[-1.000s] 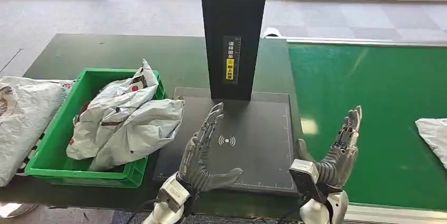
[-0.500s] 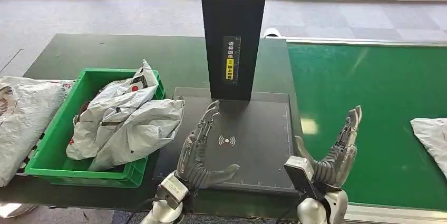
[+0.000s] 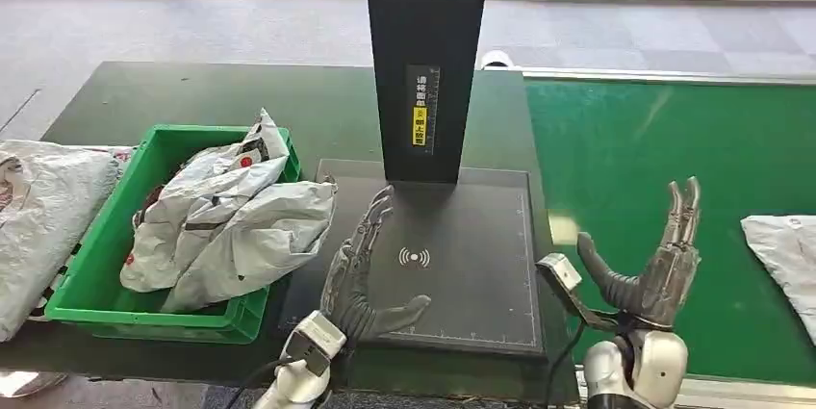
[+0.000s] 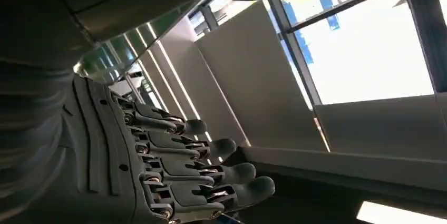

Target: Moved the parcel from conveyor to table for the left to box.

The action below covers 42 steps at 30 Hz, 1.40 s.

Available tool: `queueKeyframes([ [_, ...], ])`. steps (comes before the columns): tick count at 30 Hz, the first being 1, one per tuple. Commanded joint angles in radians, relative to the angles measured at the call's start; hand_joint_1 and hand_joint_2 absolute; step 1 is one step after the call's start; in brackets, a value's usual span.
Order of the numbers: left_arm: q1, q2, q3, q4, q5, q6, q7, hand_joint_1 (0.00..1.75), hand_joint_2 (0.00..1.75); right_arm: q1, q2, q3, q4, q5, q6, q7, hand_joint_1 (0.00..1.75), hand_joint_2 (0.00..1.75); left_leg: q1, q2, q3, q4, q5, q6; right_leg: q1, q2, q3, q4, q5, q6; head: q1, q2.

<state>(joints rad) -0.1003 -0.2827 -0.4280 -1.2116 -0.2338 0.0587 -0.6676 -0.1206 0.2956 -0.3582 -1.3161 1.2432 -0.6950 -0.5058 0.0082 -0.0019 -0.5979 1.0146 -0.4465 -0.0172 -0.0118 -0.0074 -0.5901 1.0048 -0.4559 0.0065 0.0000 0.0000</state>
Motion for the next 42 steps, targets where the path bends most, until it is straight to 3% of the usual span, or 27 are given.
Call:
queueKeyframes([
  [1,-0.022,-0.024,0.058,0.063,-0.009,0.006,-0.031,0.0,1.75,-0.072,0.03,-0.185,0.029,0.127,-0.003,0.037,0.0,1.75,0.0,0.0,0.002,-0.001,0.0,0.0,0.001,0.001,0.003,-0.002,0.0,0.0,0.0,0.0],
  [7,-0.018,-0.025,0.061,0.051,-0.002,0.006,-0.031,0.0,1.75,-0.099,0.006,-0.225,0.026,0.175,-0.003,0.077,0.0,1.75,-0.001,0.0,0.002,-0.001,0.0,0.0,0.0,0.0,0.001,-0.001,0.0,0.0,0.0,0.0],
  [8,-0.003,-0.03,0.088,0.029,0.005,-0.001,-0.031,0.0,1.75,-0.061,-0.149,-0.128,-0.016,0.328,-0.003,0.387,0.0,1.75,-0.001,-0.001,0.001,-0.001,0.0,0.001,0.0,0.0,0.0,0.0,0.0,0.0,0.0,0.0],
  [9,0.003,-0.029,0.09,0.02,0.005,-0.001,-0.031,0.0,1.75,-0.042,-0.191,-0.08,-0.022,0.328,-0.003,0.472,0.0,1.75,-0.001,0.0,0.001,-0.001,0.0,0.001,0.0,0.0,0.0,0.0,0.0,0.0,0.0,0.0],
  [10,0.01,-0.029,0.092,0.012,0.001,0.005,-0.031,0.0,1.75,0.0,-0.325,0.047,-0.006,0.328,-0.003,0.664,0.0,1.75,-0.001,-0.003,0.002,-0.002,0.001,0.002,0.0,-0.003,0.003,-0.002,0.0,0.001,0.0,0.0],
  [12,0.018,-0.035,0.094,-0.002,-0.001,0.007,-0.031,0.0,1.75,-0.001,-0.392,0.117,0.013,0.328,-0.003,0.785,0.0,1.75,-0.001,-0.005,0.003,-0.002,0.0,0.003,-0.001,-0.005,0.005,-0.004,-0.001,0.001,0.0,0.0],
  [14,0.011,-0.035,0.097,0.004,-0.001,0.023,-0.031,0.0,1.75,-0.049,-0.357,0.074,0.097,0.328,-0.003,0.808,0.0,1.75,-0.002,-0.001,0.001,-0.001,0.0,0.002,-0.002,-0.001,0.003,-0.002,0.0,0.001,0.0,0.0],
  [17,0.008,-0.03,0.103,0.002,0.003,0.029,-0.031,0.0,1.75,-0.13,-0.345,-0.012,0.261,0.31,-0.003,0.761,0.0,1.75,-0.002,0.003,0.004,-0.002,-0.002,0.003,-0.002,0.004,0.004,-0.003,0.002,0.001,0.0,0.0],
  [18,0.008,-0.03,0.106,0.0,0.005,0.027,-0.031,0.0,1.75,-0.136,-0.361,0.015,0.318,0.295,-0.003,0.811,0.0,1.75,-0.003,0.003,0.004,-0.002,-0.002,0.003,-0.003,0.004,0.004,-0.003,0.002,0.001,0.0,0.0],
  [19,0.007,-0.03,0.11,0.001,0.002,0.028,-0.031,0.0,1.75,-0.216,-0.384,-0.022,0.569,0.328,-0.003,0.858,0.0,1.75,-0.003,0.003,0.004,-0.002,-0.001,0.003,-0.003,0.003,0.004,-0.004,0.003,0.001,0.0,0.0],
  [20,0.006,-0.031,0.115,-0.001,-0.001,0.025,-0.031,0.0,1.75,-0.225,-0.39,-0.039,0.621,0.328,-0.003,0.851,0.0,1.75,-0.001,0.003,0.005,-0.002,-0.001,0.003,-0.001,0.003,0.005,-0.005,0.003,0.001,0.0,0.0],
  [30,0.019,-0.032,0.13,-0.006,-0.008,0.023,-0.031,0.0,1.75,-0.251,-0.405,-0.05,0.71,0.327,-0.003,0.866,0.0,1.75,-0.002,0.0,0.004,-0.002,0.0,0.003,-0.002,0.0,0.005,-0.003,0.001,0.001,0.0,0.0],
  [32,0.012,-0.037,0.136,0.003,-0.02,0.02,-0.031,0.0,1.75,-0.305,-0.433,0.006,0.796,0.302,0.015,0.916,0.0,1.75,-0.002,0.001,0.005,-0.002,-0.001,0.003,-0.002,0.001,0.005,-0.003,0.001,0.001,0.0,0.0],
  [34,0.012,-0.037,0.136,0.003,-0.02,0.02,-0.031,0.0,1.75,-0.305,-0.433,0.006,0.796,0.302,0.015,0.916,0.0,1.75,-0.002,0.001,0.003,0.0,-0.001,0.003,-0.002,0.002,0.003,-0.001,0.001,0.001,0.0,0.0],
  [35,0.013,-0.033,0.13,0.004,-0.018,0.002,-0.031,0.0,1.75,-0.3,-0.438,-0.021,0.889,0.299,0.047,0.966,0.0,1.75,-0.003,0.002,0.005,-0.002,-0.001,0.003,-0.003,0.003,0.005,-0.003,0.002,0.001,0.0,0.0],
  [42,0.008,-0.041,0.136,0.013,-0.029,0.001,-0.031,0.0,1.75,-0.302,-0.466,-0.075,0.973,0.294,0.019,0.929,0.0,1.75,-0.003,-0.002,0.002,-0.001,0.0,0.004,-0.003,-0.002,0.004,-0.002,0.001,0.002,0.0,0.0],
])
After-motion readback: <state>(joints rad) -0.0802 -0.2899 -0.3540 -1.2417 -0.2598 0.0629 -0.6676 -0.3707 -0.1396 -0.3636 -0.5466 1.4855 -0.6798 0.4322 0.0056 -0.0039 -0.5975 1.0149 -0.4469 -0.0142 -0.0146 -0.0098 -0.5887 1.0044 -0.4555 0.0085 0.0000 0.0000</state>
